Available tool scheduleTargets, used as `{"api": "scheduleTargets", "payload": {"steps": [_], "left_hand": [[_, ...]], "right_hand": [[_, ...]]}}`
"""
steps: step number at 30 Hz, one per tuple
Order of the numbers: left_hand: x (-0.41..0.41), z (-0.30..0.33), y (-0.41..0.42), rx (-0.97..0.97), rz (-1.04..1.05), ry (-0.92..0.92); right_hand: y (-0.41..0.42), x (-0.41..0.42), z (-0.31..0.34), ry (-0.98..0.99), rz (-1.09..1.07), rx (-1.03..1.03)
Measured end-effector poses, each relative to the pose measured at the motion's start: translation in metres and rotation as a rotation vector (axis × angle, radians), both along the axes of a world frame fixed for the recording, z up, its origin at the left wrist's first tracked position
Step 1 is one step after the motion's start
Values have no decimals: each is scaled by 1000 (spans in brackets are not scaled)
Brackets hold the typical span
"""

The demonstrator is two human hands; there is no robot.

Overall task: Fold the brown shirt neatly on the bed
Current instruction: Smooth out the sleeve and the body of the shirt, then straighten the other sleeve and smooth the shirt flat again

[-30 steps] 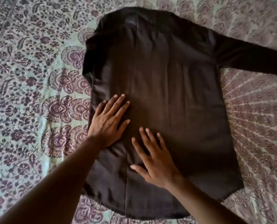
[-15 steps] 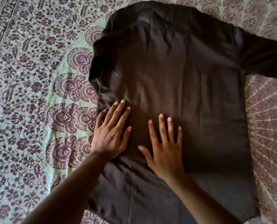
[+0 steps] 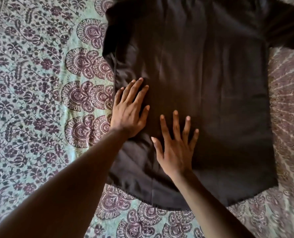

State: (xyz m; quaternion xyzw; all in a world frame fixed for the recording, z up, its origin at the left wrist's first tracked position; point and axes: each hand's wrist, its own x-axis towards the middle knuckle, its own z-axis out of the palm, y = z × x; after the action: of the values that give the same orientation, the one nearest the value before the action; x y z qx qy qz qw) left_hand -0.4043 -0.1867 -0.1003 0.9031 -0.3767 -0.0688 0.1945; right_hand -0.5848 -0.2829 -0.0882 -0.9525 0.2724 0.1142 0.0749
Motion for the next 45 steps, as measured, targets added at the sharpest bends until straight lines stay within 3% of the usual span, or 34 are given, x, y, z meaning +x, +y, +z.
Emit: {"api": "scheduleTargets", "payload": {"steps": [3, 8, 11, 20, 24, 27, 34, 36, 39, 40, 43, 45], "left_hand": [[5, 11, 11, -129, 16, 89], [29, 29, 39, -302, 224, 136], [68, 39, 44, -367, 340, 174], [173, 53, -2, -293, 533, 568], [193, 48, -8, -389, 585, 456], [202, 42, -6, -391, 469, 368], [210, 47, -7, -380, 411, 326], [219, 52, -5, -298, 282, 164], [251, 47, 10, -87, -147, -220], [265, 46, 18, -38, -179, -267], [290, 44, 36, -66, 46, -155], [276, 51, 40, -48, 196, 26]], "right_hand": [[41, -21, -1, 4, 11, 36], [81, -24, 16, -114, -8, 162], [72, 28, 19, -216, -54, 116], [30, 197, 2, -256, -110, 60], [41, 206, -8, -215, -153, 17], [43, 202, -11, -269, -173, -5], [30, 208, 8, -290, -192, 162], [29, 205, 9, -298, -198, 162], [28, 198, 6, -265, -167, 126], [29, 198, 6, -249, -160, 122], [32, 203, 7, -229, -182, 144], [35, 207, 8, -228, -214, 149]]}}
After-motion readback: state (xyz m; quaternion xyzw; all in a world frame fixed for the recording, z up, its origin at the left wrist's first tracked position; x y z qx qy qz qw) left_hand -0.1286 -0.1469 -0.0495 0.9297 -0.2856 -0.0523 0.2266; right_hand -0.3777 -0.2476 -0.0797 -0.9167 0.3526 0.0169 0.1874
